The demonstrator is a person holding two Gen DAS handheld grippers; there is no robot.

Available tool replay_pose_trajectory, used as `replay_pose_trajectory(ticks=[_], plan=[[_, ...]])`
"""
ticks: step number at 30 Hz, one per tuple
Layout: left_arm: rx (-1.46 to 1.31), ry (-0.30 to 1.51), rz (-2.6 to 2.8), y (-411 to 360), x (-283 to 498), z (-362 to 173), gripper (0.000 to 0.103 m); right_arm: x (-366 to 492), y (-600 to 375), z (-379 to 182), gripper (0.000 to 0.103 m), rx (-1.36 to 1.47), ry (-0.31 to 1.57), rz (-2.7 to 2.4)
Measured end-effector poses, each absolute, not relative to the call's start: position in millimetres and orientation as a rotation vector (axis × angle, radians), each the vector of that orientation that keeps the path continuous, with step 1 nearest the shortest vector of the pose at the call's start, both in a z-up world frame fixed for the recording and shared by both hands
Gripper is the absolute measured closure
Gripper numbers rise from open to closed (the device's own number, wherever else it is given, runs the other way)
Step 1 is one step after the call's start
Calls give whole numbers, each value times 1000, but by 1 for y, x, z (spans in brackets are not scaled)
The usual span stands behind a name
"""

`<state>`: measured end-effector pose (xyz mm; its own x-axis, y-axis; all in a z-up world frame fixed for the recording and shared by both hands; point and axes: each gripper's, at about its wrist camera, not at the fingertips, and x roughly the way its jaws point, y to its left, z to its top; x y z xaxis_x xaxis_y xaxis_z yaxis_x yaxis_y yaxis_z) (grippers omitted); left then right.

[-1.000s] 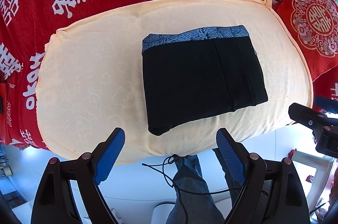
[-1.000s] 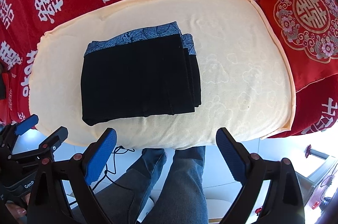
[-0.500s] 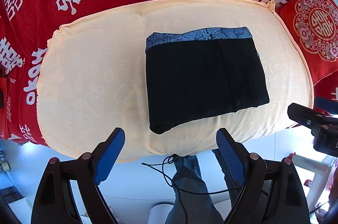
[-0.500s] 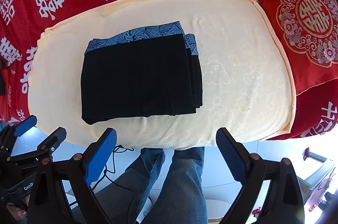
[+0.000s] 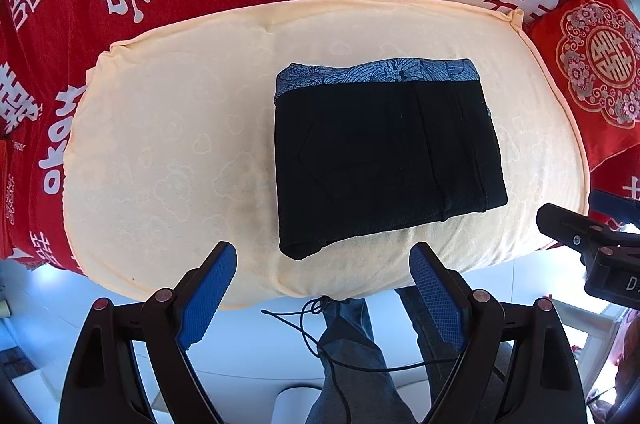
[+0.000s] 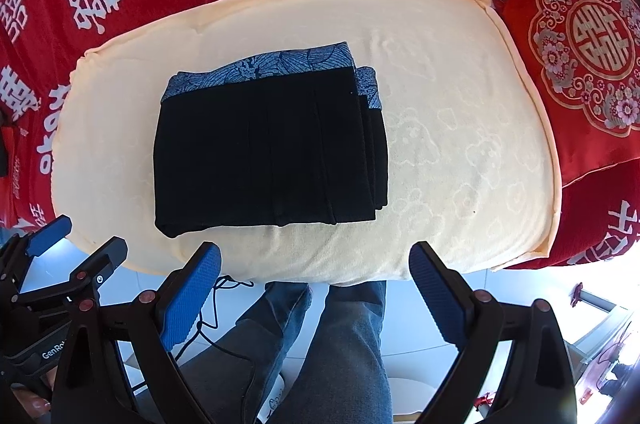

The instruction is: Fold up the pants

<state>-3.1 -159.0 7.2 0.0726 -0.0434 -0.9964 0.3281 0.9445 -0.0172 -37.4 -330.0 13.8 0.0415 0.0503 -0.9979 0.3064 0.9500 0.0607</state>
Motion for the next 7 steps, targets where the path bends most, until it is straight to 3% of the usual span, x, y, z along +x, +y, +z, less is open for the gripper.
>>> replay_pose_trajectory(ticks=[7], plan=[[211, 1460, -307, -159, 0, 10, 14, -33, -327, 11, 7, 281, 1533, -196]])
